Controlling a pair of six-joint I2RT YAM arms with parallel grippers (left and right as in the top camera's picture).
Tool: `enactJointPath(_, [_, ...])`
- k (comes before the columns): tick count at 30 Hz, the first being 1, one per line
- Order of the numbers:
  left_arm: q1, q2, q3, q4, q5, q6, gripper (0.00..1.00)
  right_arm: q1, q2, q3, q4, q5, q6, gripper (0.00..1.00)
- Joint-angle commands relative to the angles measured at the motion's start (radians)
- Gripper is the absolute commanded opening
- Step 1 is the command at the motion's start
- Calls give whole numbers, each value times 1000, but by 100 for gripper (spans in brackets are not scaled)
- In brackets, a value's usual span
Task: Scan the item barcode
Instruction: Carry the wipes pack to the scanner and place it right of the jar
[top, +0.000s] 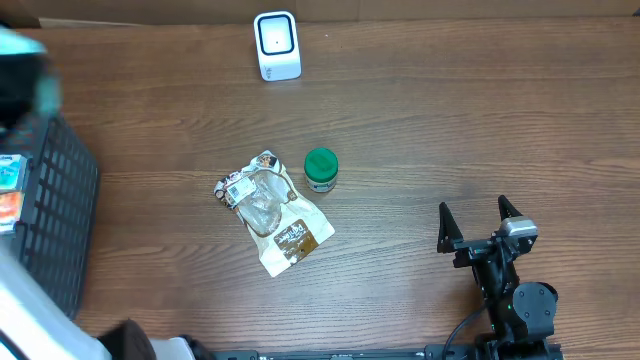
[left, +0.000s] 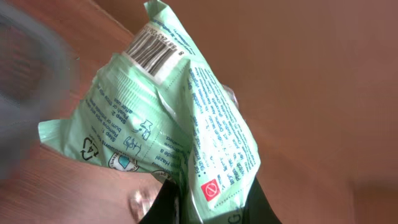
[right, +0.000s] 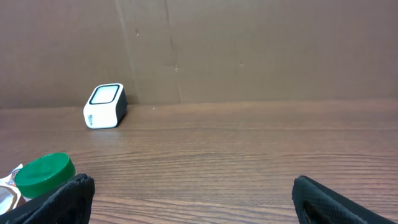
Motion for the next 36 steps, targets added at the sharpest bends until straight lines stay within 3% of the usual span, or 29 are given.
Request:
enactJointPath(1, [-274, 4, 5, -57, -230, 31, 4, -5, -8, -10, 6, 6, -1, 100])
enactJointPath(6, [-642, 71, -97, -78, -405, 26, 4, -5, -8, -10, 6, 6, -1, 100])
enactJointPath(13, [-923, 257, -317, 84, -410, 26, 4, -5, -8, -10, 6, 6, -1, 100])
enactJointPath(22, [-1076, 545, -359, 227, -351, 22, 4, -5, -8, -10, 6, 6, -1, 100])
enactJointPath(29, [-1119, 639, -360, 229, -322, -4, 5, -5, -8, -10, 6, 6, -1, 100])
enactJointPath(31, [-1123, 640, -360, 234, -322, -4, 13, -5, -8, -10, 6, 6, -1, 100])
enactJointPath(32, [-1124, 640, -359, 238, -319, -4, 20, -5, -8, -10, 6, 6, -1, 100])
enactJointPath(33, [-1123, 640, -358, 245, -312, -4, 35, -5, -8, -10, 6, 6, -1, 100])
enactJointPath(36, [-1121, 640, -357, 248, -312, -4, 51, -5, -8, -10, 6, 6, -1, 100])
